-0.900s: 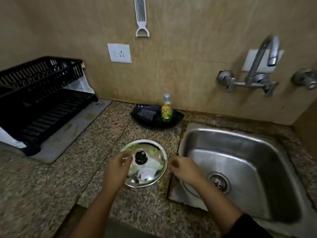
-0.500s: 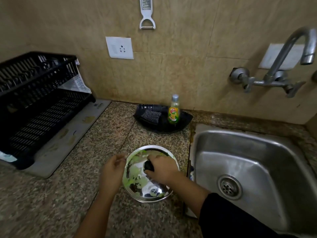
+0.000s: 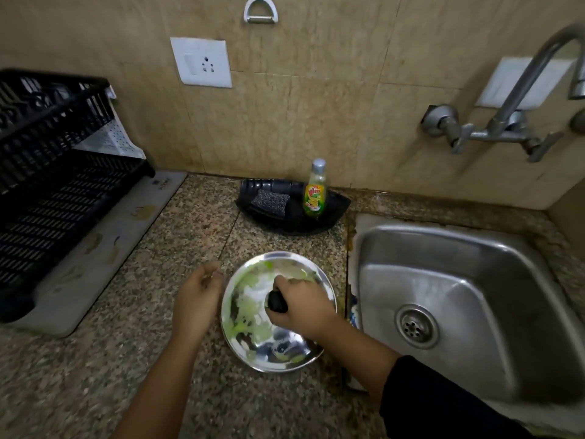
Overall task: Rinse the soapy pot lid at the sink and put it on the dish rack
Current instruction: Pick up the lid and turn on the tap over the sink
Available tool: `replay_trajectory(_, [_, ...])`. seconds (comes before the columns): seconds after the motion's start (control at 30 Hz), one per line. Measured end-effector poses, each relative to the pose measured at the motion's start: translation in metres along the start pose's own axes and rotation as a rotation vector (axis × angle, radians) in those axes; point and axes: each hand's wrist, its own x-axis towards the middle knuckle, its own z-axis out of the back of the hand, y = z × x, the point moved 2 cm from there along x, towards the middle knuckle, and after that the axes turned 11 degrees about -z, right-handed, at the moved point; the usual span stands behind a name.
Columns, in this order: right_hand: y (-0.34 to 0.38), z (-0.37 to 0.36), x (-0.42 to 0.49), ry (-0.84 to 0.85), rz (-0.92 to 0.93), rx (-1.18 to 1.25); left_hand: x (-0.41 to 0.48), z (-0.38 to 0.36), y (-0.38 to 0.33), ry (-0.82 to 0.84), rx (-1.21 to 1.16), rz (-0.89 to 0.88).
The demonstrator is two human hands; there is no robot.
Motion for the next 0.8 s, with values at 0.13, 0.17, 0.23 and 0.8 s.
replay_trajectory(0.13, [-0.006, 0.037, -0.006, -0.117, -0.011, 0.101, 0.01, -0.012, -0.017, 0.024, -0.111, -0.01])
replay_trajectory(0.17, [-0.012, 0.045, -0.009, -0.136, -0.025, 0.131, 0.013, -0.019, -0.023, 0.035, -0.188, 0.027])
replay_trajectory(0.23, [-0.027, 0.057, -0.015, -0.172, -0.068, 0.186, 0.018, -0.037, -0.036, 0.108, -0.366, 0.138])
replay_trajectory(0.8, [-0.237, 0.148, -0.078, -0.351, -0.341, 0.266, -0.005, -0.25, -0.176, 0.452, -0.56, 0.242])
